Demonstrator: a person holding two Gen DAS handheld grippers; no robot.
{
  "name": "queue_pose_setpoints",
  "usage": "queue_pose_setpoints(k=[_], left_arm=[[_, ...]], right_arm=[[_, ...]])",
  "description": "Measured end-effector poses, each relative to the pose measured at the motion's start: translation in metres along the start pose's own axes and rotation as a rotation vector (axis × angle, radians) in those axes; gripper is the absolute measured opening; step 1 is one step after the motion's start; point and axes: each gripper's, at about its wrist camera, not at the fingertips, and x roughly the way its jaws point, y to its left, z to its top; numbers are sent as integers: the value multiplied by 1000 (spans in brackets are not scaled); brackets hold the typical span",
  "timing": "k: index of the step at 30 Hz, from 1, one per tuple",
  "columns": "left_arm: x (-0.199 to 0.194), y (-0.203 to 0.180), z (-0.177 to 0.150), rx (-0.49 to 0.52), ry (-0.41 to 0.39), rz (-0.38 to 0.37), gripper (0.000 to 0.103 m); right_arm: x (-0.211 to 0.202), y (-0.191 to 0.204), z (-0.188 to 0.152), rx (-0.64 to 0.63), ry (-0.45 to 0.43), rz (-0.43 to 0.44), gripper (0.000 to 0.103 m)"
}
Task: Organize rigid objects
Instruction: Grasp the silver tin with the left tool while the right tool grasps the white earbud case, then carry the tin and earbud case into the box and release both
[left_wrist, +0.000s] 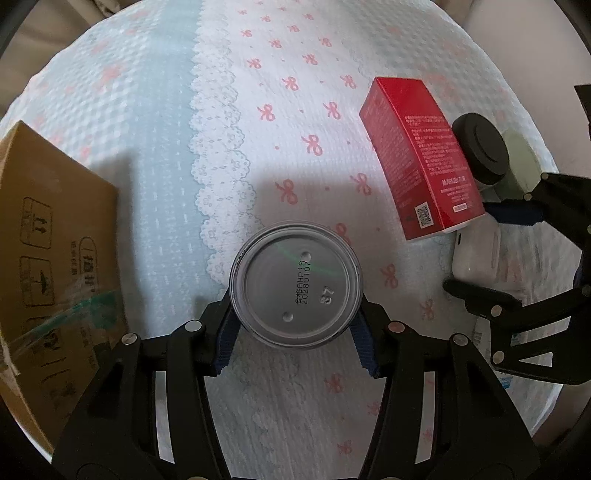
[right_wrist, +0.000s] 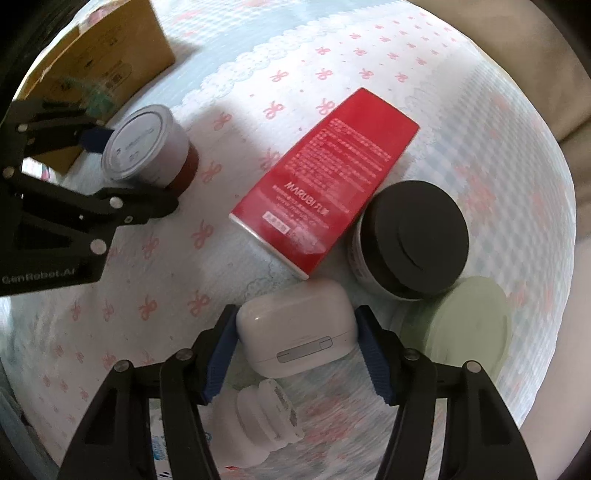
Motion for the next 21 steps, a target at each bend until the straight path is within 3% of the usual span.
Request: queue_pose_setpoints(k=[14,21], left_arm=[[-68,10,-6,-20,-92,-8,50],[-135,20,-16,-50,-182,-11,50]], right_arm=[[-63,-32,-7,264,-103,56,59],[-130,-8,-9,424,-193,88,59]])
